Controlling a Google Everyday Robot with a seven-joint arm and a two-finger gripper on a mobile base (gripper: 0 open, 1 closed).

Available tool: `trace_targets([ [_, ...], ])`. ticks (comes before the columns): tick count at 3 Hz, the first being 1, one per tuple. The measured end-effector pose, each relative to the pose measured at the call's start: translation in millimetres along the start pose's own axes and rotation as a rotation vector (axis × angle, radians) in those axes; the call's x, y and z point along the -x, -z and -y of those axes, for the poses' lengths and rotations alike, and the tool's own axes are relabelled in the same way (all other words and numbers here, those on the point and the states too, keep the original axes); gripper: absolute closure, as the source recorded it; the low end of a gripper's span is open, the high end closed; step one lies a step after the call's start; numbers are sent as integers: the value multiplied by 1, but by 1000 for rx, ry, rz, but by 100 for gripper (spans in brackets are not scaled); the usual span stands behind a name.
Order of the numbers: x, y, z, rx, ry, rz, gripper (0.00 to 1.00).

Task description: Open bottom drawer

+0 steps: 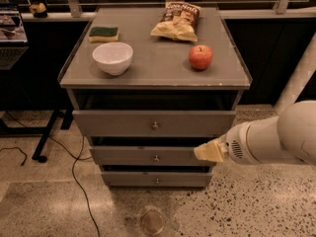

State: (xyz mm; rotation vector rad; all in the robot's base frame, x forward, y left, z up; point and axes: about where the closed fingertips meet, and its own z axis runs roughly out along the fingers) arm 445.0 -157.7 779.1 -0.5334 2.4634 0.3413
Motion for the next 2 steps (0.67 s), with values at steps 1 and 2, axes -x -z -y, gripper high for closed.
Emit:
trace_targets([
  [1,0,0,0,0,0,0,65],
  [2,0,0,0,0,0,0,89],
])
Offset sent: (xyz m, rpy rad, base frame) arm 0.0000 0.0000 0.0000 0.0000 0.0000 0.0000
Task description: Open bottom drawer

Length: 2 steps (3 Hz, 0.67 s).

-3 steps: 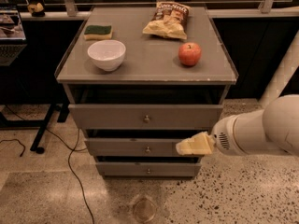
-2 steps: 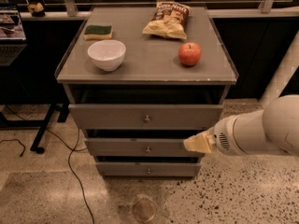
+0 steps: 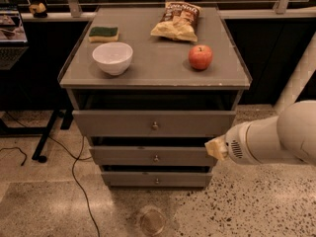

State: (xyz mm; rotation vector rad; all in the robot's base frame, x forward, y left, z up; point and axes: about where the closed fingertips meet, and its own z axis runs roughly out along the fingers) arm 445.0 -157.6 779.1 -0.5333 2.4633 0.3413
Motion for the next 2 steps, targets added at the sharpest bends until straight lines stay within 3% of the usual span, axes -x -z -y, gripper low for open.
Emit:
trace_targets([
  [1,-4,-11,0,-5,-35,16,100],
  [2,-18,-42,2,-11,-98,41,100],
])
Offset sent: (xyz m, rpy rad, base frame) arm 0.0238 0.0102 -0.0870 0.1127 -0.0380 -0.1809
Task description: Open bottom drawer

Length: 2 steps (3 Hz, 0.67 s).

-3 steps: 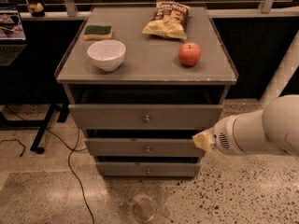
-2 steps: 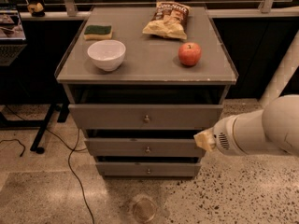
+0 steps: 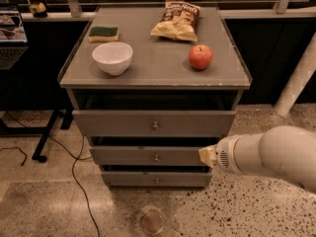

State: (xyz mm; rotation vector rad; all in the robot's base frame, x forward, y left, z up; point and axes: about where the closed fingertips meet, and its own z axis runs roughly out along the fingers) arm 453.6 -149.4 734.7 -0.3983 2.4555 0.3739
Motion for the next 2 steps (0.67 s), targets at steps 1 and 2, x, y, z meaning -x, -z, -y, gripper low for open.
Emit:
trace_targets([
  [1,-19,-38,2,-9,-74,37,100],
  [2,-34,-67,8,2,-148,84,100],
])
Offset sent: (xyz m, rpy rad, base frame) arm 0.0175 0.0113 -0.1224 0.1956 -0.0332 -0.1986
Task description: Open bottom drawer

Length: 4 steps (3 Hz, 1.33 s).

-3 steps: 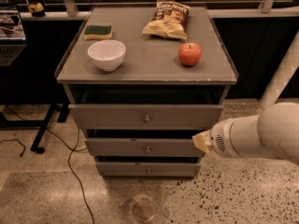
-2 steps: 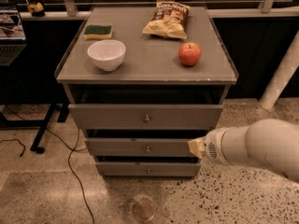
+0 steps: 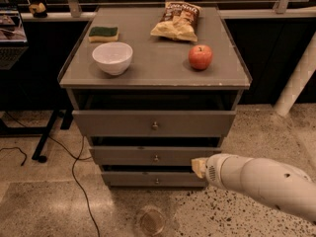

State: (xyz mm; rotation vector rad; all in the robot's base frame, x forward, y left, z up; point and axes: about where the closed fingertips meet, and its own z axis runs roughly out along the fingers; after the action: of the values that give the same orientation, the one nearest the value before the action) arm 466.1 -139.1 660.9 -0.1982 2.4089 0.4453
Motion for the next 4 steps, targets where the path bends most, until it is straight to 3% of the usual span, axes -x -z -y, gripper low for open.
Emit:
trace_targets([
  [2,-29,-33,16,17,-90,-24,100],
  [4,-29,-35,12,34,-82,-24,100],
])
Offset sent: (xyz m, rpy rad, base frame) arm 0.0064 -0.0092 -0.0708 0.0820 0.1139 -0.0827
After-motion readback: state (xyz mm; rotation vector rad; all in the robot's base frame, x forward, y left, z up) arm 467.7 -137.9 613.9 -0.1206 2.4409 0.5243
